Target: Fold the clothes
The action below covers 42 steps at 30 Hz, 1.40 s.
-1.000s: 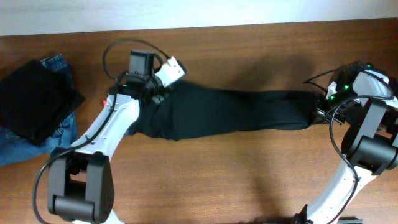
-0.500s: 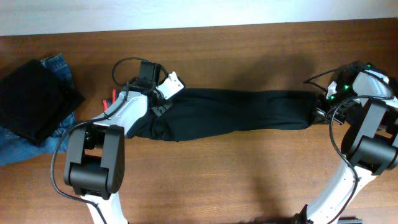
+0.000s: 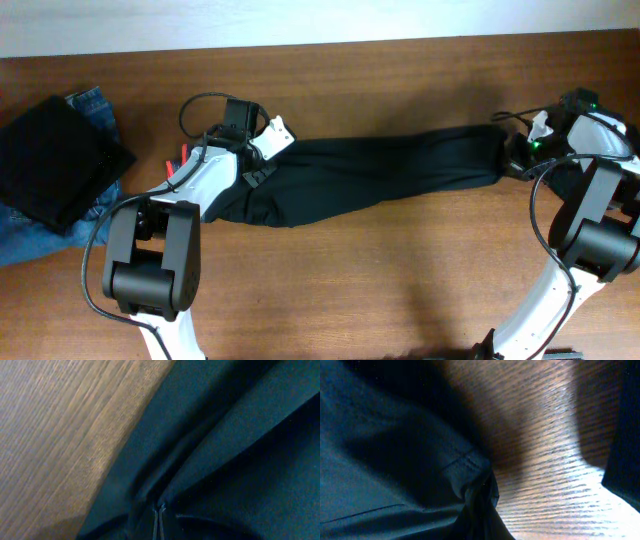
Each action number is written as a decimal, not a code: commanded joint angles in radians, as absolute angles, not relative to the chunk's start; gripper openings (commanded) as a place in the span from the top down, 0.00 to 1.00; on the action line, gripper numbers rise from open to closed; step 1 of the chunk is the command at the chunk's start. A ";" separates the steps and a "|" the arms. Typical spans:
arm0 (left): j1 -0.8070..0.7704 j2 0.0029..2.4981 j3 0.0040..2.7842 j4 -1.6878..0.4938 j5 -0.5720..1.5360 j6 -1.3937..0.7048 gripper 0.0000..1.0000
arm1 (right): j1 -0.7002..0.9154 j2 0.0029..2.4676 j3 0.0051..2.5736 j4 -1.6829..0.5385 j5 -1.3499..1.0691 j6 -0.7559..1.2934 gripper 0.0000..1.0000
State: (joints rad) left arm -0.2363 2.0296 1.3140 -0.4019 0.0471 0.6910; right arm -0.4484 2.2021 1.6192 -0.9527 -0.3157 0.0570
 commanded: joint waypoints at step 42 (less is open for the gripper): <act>-0.086 1.937 1.293 -0.728 0.075 0.173 0.78 | -0.452 2.228 1.605 -1.005 -0.295 0.056 0.93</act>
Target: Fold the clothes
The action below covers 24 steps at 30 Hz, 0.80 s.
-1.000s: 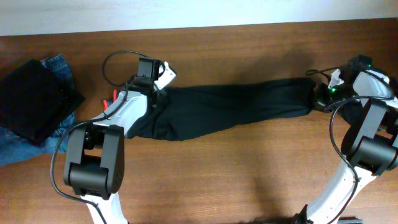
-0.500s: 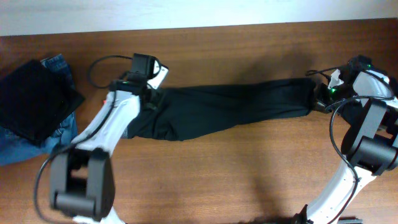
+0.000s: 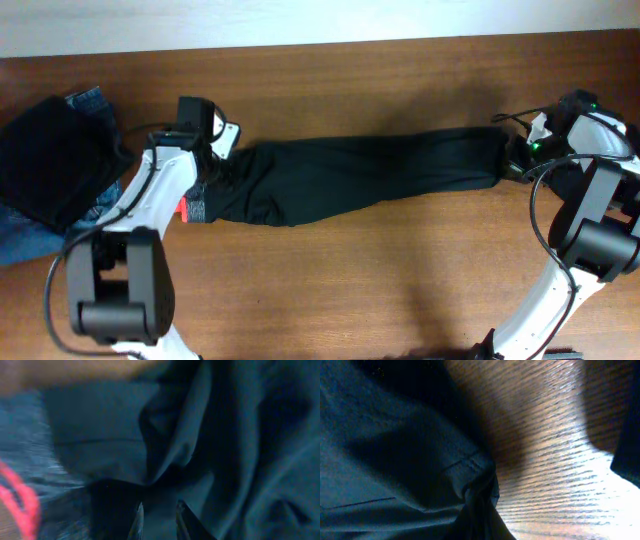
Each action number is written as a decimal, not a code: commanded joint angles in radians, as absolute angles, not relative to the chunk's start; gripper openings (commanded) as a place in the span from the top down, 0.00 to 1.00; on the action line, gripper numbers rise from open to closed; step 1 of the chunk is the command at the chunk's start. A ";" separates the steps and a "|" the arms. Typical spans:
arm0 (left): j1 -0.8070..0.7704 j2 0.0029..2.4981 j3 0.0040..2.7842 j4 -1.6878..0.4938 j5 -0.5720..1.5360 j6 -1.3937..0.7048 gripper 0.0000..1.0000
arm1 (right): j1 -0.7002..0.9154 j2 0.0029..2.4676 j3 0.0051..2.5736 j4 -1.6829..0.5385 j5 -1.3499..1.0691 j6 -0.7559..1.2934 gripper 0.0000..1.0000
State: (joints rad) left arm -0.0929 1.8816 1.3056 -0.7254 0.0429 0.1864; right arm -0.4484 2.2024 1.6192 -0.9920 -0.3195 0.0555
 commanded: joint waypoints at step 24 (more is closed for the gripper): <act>0.000 2.018 1.293 -0.611 -0.197 0.094 0.81 | -0.452 2.228 1.605 -1.009 -0.295 0.056 0.93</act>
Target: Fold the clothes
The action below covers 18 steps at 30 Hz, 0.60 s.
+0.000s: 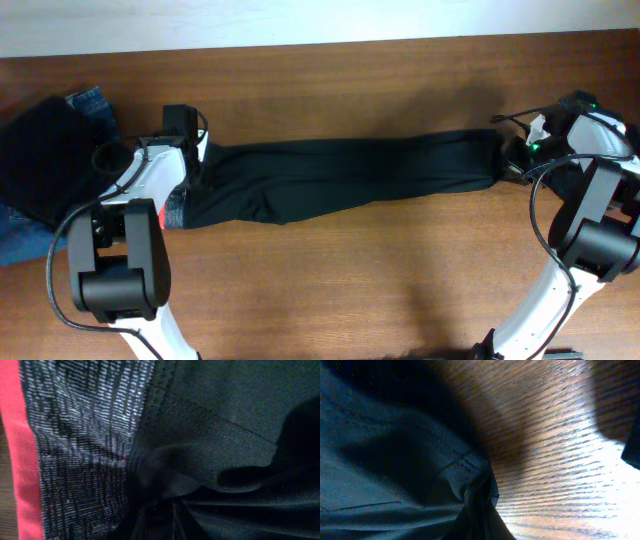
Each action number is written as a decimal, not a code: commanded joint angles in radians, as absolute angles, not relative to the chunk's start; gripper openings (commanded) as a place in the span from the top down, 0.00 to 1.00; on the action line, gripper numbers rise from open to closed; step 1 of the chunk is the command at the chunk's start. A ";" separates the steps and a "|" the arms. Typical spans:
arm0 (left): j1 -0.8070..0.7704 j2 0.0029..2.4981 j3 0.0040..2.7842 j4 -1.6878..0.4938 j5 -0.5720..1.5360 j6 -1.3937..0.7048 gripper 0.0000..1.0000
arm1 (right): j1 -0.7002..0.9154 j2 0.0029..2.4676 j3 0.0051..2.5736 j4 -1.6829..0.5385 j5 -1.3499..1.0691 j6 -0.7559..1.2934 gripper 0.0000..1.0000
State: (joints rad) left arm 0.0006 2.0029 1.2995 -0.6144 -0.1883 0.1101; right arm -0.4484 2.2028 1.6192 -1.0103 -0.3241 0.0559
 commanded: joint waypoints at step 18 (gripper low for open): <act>0.000 2.018 1.293 -0.621 -0.198 0.094 0.81 | -0.341 2.073 1.631 -1.068 -0.408 -0.180 0.96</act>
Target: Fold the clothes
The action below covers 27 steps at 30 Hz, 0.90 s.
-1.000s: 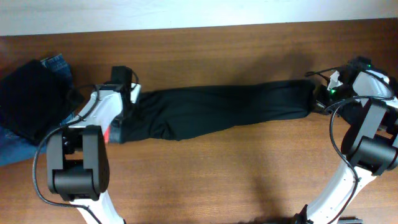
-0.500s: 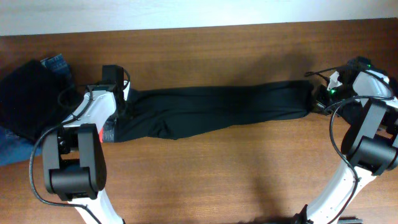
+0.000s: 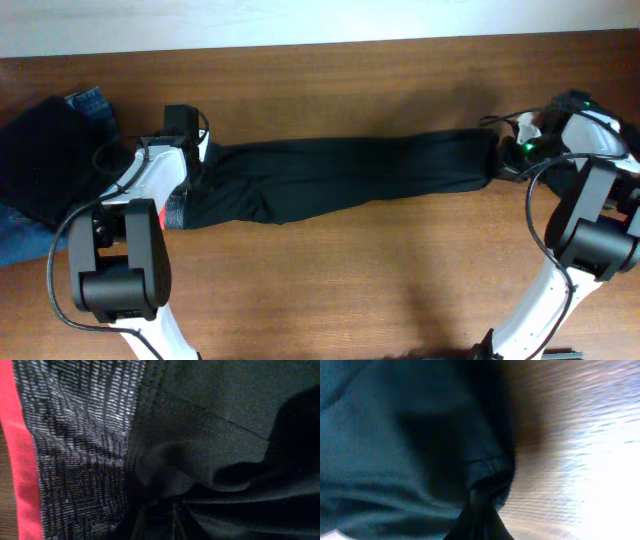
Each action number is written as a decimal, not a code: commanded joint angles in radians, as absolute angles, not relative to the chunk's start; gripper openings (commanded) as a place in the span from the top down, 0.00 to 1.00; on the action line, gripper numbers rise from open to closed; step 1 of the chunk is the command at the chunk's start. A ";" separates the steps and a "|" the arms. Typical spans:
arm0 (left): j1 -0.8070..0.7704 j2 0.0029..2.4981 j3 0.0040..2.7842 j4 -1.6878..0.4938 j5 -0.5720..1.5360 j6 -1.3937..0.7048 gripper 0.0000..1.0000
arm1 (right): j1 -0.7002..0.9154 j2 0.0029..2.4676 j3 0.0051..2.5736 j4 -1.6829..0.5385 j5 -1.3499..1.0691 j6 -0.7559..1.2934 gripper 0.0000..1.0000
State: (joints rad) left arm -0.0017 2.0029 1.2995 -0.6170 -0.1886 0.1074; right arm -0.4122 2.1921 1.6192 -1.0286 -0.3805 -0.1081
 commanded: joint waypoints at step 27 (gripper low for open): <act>0.000 2.018 1.293 -0.610 -0.197 0.094 0.81 | 0.341 2.047 1.689 -0.987 -0.253 0.043 0.96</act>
